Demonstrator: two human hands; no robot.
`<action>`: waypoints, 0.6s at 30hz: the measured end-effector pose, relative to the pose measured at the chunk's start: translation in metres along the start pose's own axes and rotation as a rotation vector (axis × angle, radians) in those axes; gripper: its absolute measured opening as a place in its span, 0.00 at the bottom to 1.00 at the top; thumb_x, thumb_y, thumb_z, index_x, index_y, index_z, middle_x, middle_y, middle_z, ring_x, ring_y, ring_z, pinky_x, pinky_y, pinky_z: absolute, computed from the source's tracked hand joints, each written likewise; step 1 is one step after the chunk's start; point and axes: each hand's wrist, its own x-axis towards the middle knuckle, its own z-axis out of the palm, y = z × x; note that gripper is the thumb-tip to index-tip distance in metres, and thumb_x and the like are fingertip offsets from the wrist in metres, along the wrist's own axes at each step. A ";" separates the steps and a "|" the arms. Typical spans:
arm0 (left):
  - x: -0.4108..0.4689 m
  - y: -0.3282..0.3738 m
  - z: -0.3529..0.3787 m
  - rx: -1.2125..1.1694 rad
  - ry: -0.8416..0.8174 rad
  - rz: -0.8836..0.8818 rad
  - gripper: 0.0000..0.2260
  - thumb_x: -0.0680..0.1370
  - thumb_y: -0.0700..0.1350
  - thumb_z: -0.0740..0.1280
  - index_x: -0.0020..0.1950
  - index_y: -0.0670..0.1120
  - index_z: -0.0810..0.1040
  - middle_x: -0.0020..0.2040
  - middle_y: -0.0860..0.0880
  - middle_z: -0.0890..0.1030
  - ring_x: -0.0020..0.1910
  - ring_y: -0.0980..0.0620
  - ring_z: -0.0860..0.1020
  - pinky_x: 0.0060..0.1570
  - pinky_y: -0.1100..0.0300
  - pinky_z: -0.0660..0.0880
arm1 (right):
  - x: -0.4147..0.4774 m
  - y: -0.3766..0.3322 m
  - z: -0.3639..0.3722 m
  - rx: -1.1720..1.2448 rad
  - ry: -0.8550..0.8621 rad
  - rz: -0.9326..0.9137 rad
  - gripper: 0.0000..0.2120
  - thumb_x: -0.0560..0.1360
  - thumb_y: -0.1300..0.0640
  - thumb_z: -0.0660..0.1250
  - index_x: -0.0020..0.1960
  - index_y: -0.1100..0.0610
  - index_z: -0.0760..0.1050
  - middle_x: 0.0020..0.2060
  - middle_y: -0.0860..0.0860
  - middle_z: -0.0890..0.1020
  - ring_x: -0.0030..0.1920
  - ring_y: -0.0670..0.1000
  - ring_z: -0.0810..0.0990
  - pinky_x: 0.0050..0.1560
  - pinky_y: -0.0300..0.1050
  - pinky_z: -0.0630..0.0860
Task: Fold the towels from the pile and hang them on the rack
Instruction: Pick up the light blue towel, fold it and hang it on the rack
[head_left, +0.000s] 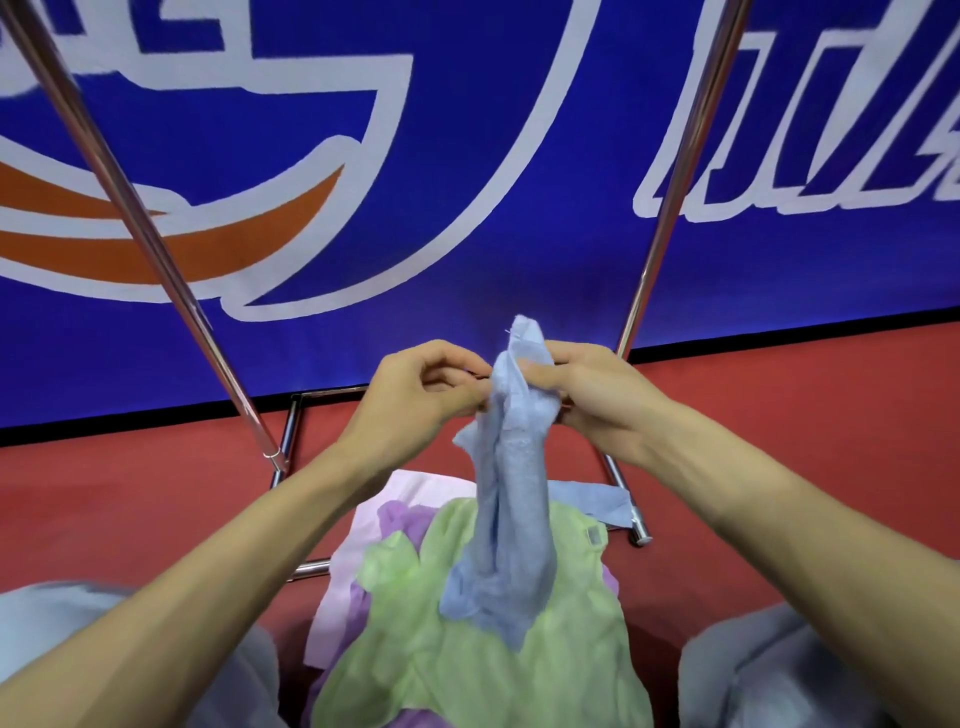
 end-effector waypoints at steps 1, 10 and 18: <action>0.001 -0.002 -0.002 -0.008 0.027 -0.028 0.06 0.73 0.32 0.69 0.47 0.42 0.80 0.37 0.45 0.80 0.42 0.44 0.82 0.53 0.51 0.79 | -0.001 -0.001 0.001 -0.014 0.002 -0.010 0.11 0.76 0.63 0.65 0.55 0.68 0.77 0.49 0.63 0.82 0.47 0.55 0.80 0.51 0.49 0.77; 0.003 -0.004 0.001 0.107 -0.258 -0.041 0.21 0.71 0.36 0.74 0.61 0.51 0.77 0.56 0.57 0.82 0.58 0.60 0.79 0.62 0.58 0.73 | -0.011 -0.024 -0.001 0.143 -0.211 -0.112 0.10 0.77 0.69 0.58 0.42 0.62 0.75 0.38 0.56 0.78 0.45 0.54 0.77 0.52 0.48 0.74; 0.023 0.008 0.005 0.195 -0.352 0.044 0.13 0.68 0.40 0.77 0.50 0.45 0.79 0.43 0.49 0.83 0.44 0.56 0.80 0.49 0.59 0.76 | -0.016 -0.034 -0.014 0.201 -0.201 -0.077 0.07 0.70 0.66 0.59 0.34 0.58 0.65 0.30 0.51 0.68 0.32 0.49 0.68 0.38 0.42 0.68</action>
